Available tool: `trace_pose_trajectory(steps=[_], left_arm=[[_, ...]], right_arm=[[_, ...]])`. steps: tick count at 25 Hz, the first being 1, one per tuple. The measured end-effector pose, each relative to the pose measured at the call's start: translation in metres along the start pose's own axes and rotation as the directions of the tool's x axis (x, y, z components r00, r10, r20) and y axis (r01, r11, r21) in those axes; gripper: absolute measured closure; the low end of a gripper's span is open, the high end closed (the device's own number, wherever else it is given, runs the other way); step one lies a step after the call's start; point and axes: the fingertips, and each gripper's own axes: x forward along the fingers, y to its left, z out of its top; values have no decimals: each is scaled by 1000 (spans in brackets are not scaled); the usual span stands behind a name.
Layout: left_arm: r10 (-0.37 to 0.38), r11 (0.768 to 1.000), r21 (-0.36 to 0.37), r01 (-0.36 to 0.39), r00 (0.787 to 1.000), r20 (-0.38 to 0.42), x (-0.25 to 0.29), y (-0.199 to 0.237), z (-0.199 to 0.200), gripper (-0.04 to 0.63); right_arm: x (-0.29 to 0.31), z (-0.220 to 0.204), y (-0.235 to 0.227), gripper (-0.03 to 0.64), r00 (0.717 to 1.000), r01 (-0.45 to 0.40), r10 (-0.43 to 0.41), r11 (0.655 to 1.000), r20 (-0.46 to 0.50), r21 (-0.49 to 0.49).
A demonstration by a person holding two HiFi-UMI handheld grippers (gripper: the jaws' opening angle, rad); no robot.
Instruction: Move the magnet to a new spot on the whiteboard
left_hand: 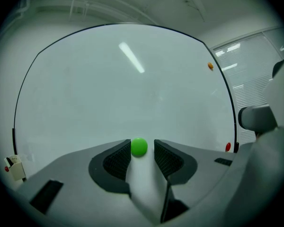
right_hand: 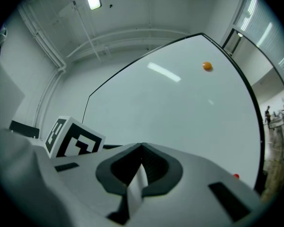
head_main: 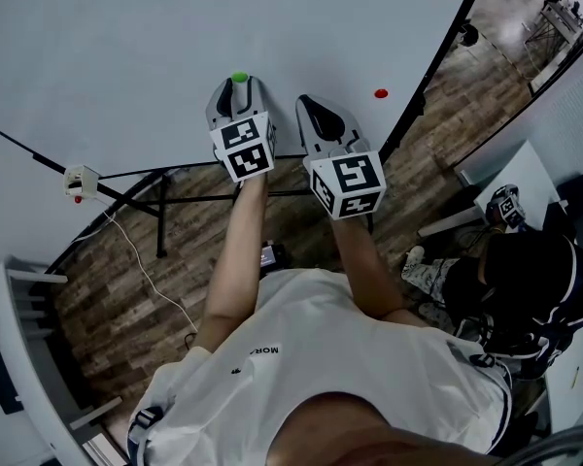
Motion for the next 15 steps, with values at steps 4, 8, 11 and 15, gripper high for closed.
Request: trace_pose_trajectory(steps=[4,8,11,15], left_arm=[[22,1000,4,-22,1000,-13,2,1,-2,459],[33,999,-3,-33,999,-16,4,4,-1,474],[24,1000,1,-24,999,-34,5,2,-3,474],[28,1000,7,-27,999,-34,8,3,-6,474]], right_arm=[[-1,0,-2,604,1000,3,-3,1000,2,0],[-1,-1,-1,604,1000,5,-5,1000,-1,0],[-1,-1,-2,604,1000,11,-11,1000,-3,2],[-2,-1,-4,604,1000,18,-18,1000,-3,3]])
